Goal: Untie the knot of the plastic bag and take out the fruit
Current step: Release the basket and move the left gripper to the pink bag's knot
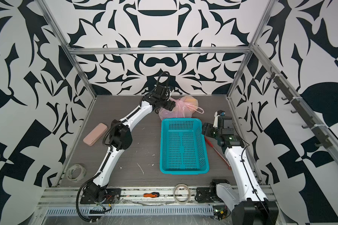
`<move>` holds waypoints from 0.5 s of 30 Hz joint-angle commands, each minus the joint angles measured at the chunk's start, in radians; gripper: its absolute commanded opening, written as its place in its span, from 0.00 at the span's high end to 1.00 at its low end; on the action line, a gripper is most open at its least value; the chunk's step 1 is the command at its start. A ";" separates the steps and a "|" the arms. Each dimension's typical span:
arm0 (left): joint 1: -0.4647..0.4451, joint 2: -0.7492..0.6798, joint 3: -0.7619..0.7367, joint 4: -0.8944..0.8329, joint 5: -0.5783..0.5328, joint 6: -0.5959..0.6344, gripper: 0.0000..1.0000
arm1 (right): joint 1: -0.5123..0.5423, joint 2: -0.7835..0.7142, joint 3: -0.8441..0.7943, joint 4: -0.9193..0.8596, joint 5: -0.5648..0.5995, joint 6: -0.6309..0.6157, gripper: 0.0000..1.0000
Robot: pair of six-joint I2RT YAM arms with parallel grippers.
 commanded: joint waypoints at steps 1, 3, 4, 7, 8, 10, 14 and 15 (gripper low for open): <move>-0.006 0.024 0.014 0.051 0.073 -0.011 0.14 | -0.006 -0.016 0.004 0.016 -0.008 -0.016 0.20; -0.006 0.031 0.015 0.052 0.105 -0.021 0.14 | -0.005 -0.011 0.004 0.019 -0.012 -0.015 0.20; -0.006 0.033 0.015 0.052 0.110 -0.024 0.18 | -0.005 -0.009 0.004 0.020 -0.015 -0.014 0.20; -0.006 0.036 0.006 0.052 0.116 -0.027 0.26 | -0.005 -0.001 0.004 0.025 -0.022 -0.009 0.21; -0.005 0.036 0.001 0.051 0.116 -0.029 0.31 | -0.005 0.000 0.004 0.027 -0.026 -0.008 0.21; -0.002 0.034 -0.009 0.055 0.110 -0.033 0.42 | -0.006 0.004 0.002 0.031 -0.033 -0.006 0.21; 0.007 0.020 -0.044 0.063 0.094 -0.049 0.68 | -0.003 0.006 0.000 0.038 -0.041 0.001 0.23; 0.012 0.014 -0.058 0.065 0.087 -0.054 0.75 | -0.003 0.008 0.001 0.042 -0.046 0.001 0.24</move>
